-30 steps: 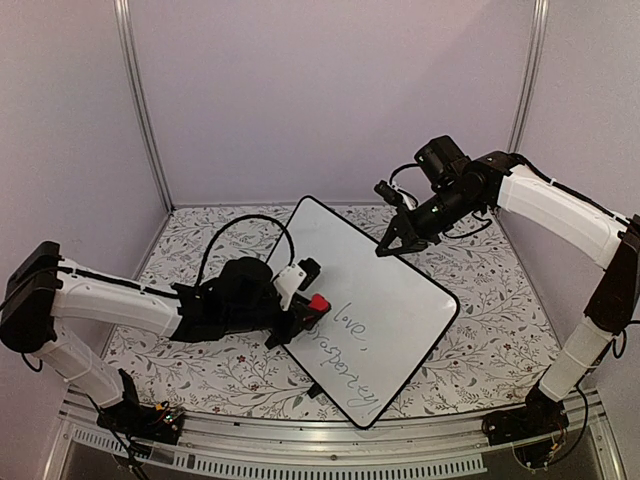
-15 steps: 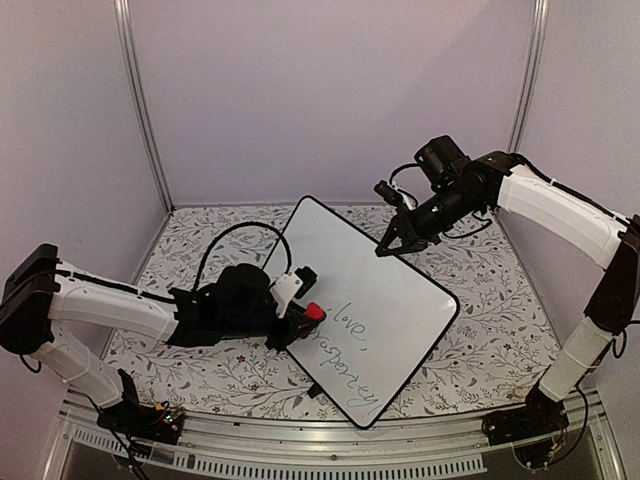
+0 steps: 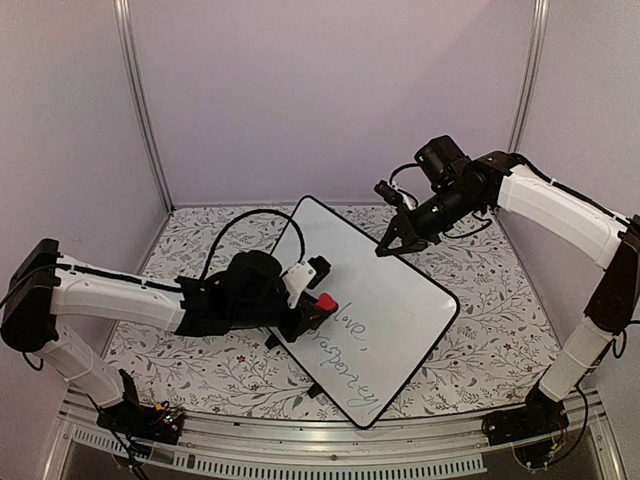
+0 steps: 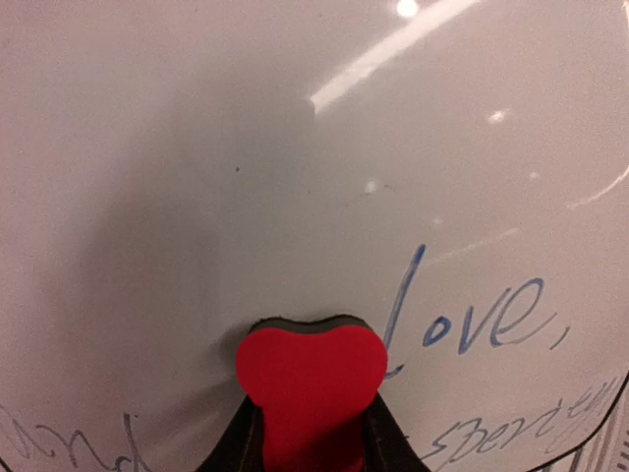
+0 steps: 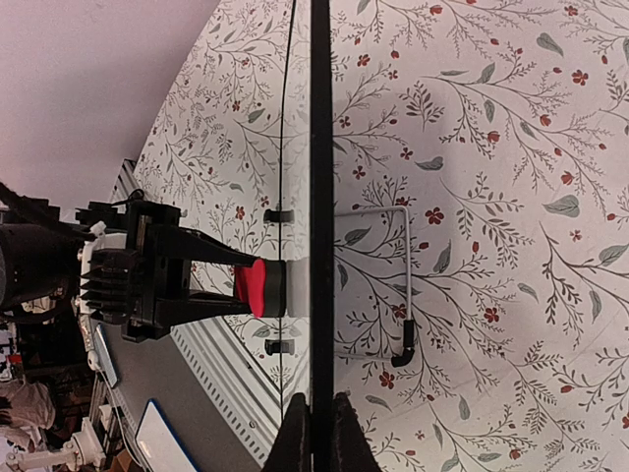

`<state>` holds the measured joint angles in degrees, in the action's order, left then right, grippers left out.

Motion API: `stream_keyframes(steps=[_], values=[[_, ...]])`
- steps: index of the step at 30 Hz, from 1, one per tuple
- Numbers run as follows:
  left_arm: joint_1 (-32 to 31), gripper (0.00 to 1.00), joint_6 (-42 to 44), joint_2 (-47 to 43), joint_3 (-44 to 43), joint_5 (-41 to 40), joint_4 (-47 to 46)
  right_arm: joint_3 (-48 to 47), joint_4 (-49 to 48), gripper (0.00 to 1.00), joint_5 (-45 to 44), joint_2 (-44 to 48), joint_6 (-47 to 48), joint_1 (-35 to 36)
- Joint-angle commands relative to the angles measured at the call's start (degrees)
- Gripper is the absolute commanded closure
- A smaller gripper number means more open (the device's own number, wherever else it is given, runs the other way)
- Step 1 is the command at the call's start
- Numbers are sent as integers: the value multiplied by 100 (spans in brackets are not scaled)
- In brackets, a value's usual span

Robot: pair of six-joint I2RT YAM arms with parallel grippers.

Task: Erase the whiteboard
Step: Erase the center of the whiteboard.

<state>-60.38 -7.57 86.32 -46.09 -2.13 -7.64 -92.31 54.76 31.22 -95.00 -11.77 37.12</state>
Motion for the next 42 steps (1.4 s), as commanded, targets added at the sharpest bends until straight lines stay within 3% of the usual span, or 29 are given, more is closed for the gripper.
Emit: stream_keyframes(steps=[1,14,30,42], values=[[-84,100,159,196,-315,36,113,-110,-88,100,146,-75,223,137],[-88,100,-53,299,76,66,-60,-120,-78,100,147,-93,215,137],[-88,100,-295,-174,855,-122,-98,-118,-80,100,147,-106,212,137],[-194,100,-188,-197,576,-15,-89,-98,-88,100,143,-102,227,137]])
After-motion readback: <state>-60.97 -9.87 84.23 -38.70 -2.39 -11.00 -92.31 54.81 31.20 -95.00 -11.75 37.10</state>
